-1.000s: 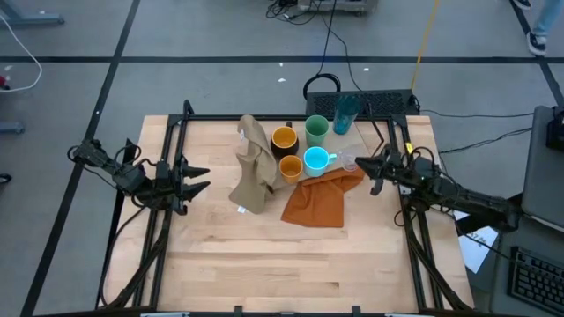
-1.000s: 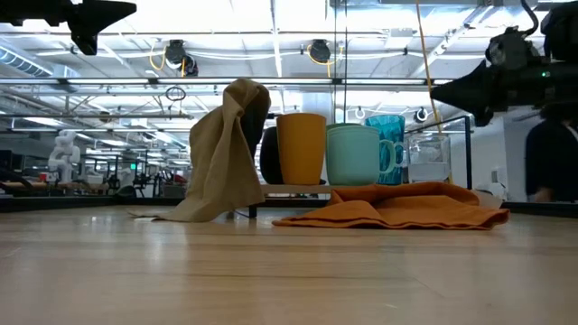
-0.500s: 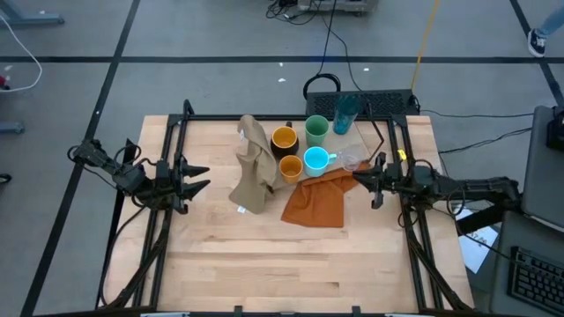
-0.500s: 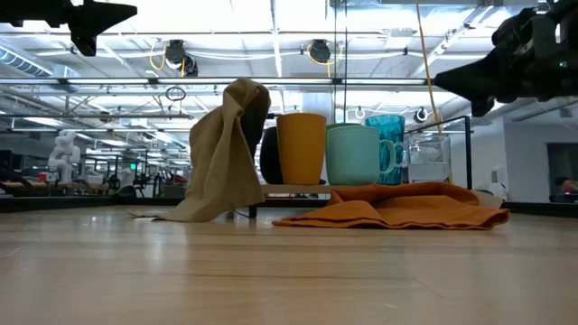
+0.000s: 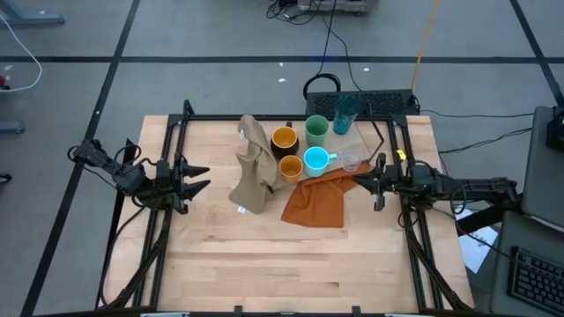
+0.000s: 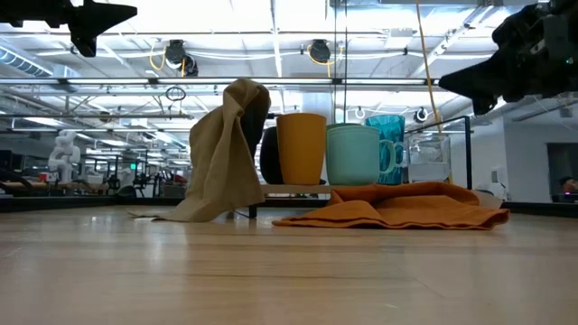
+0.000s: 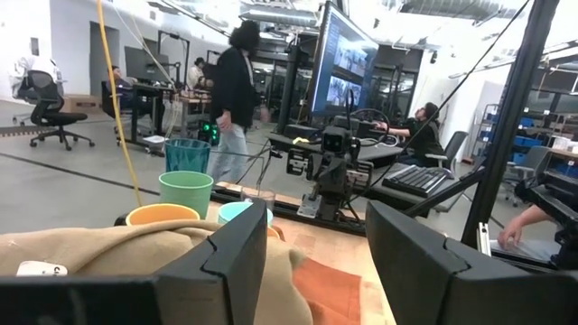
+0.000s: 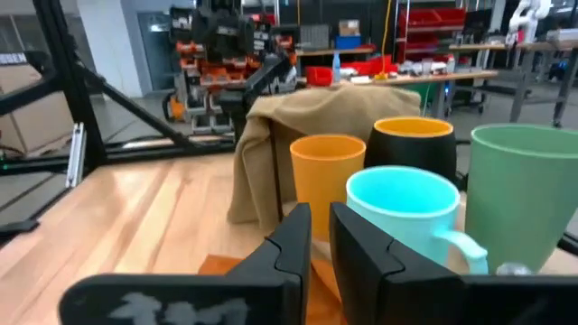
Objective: Stack small to large cups/mugs on shelf
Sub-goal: Return to Home Position
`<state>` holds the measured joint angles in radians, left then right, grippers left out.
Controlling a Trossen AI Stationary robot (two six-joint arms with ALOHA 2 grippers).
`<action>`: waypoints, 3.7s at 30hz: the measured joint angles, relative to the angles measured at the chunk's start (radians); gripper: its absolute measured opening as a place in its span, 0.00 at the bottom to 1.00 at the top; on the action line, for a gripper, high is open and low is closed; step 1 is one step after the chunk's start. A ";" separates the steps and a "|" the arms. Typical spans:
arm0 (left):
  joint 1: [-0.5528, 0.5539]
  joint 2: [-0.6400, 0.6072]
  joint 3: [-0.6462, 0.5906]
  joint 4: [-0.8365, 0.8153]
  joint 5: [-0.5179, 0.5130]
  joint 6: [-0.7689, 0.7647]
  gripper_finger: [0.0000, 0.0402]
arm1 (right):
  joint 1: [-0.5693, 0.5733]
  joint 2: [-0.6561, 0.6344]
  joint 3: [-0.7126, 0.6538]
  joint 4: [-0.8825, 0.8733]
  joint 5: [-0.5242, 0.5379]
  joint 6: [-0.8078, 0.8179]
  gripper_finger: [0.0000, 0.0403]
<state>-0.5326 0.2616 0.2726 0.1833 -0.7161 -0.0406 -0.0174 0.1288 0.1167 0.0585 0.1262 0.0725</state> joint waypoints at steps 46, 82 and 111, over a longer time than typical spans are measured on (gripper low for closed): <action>0.000 0.319 0.000 0.149 0.412 -0.073 0.48 | 0.000 -0.122 -0.097 0.044 -0.023 0.073 0.09; 0.004 -0.182 -0.262 0.023 0.603 0.006 0.48 | -0.001 -0.122 -0.097 0.093 -0.023 0.122 0.09; 0.475 -0.192 -0.262 -0.052 0.661 0.057 0.48 | -0.001 -0.116 -0.097 0.078 -0.019 0.118 0.09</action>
<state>-0.0575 0.0696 0.0101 0.1311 -0.0548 0.0166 -0.0179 0.0128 0.0193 0.1367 0.1074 0.1902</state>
